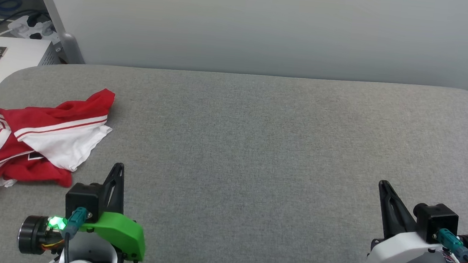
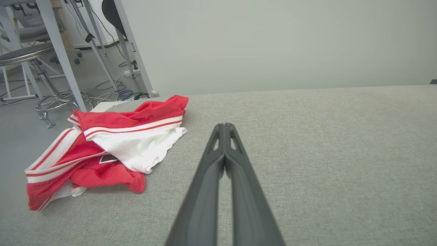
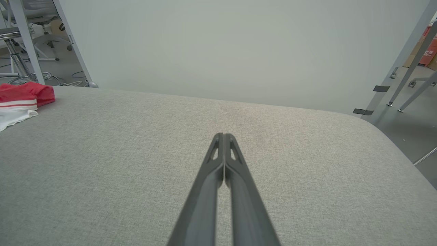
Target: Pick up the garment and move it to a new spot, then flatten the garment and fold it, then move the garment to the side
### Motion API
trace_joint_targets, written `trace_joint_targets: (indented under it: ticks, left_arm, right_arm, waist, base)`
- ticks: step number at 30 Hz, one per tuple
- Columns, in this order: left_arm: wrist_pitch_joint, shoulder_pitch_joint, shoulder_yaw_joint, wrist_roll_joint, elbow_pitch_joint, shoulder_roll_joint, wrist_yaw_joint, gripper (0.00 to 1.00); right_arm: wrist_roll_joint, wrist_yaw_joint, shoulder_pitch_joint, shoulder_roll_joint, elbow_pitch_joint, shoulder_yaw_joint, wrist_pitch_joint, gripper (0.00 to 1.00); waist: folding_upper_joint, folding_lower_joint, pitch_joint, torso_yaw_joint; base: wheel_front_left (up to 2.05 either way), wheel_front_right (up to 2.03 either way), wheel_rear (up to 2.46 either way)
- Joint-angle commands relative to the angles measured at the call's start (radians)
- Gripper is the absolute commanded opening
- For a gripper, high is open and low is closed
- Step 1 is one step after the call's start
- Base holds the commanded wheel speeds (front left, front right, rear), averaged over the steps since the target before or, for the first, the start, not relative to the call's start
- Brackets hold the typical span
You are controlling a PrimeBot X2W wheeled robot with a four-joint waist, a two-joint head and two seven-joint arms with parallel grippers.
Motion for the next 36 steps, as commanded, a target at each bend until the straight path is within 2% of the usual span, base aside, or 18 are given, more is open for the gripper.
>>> trace_joint_targets:
  ticks: [1,29,30,36]
  left_arm:
    - [-0.001,-0.017,-0.001,0.010,-0.002,-0.006,0.004,0.00]
    - [-0.001,-0.017,-0.001,0.010,-0.002,-0.006,0.004,0.00]
    - [0.000,0.000,0.000,0.000,0.000,0.000,0.000,1.00]
    - [-0.004,0.001,-0.001,-0.004,0.004,0.000,0.001,1.00]
  right_arm:
    - [-0.009,-0.001,0.007,0.002,-0.004,-0.001,0.003,0.00]
    - [-0.009,-0.001,0.007,0.002,-0.004,-0.001,0.003,0.00]
    - [0.000,0.000,0.000,0.000,0.000,0.000,0.000,1.00]
    - [0.004,0.000,0.001,0.000,0.002,-0.001,-0.004,1.00]
  waist:
    - [0.0000,0.0000,0.000,0.000]
    - [0.0000,0.0000,0.000,0.000]
    - [0.0000,0.0000,0.000,0.000]
    - [0.0000,0.0000,0.000,0.000]
  base:
    - [0.00,0.00,0.00]
    - [0.00,0.00,0.00]
    - [0.00,0.00,0.00]
    - [0.00,0.00,0.00]
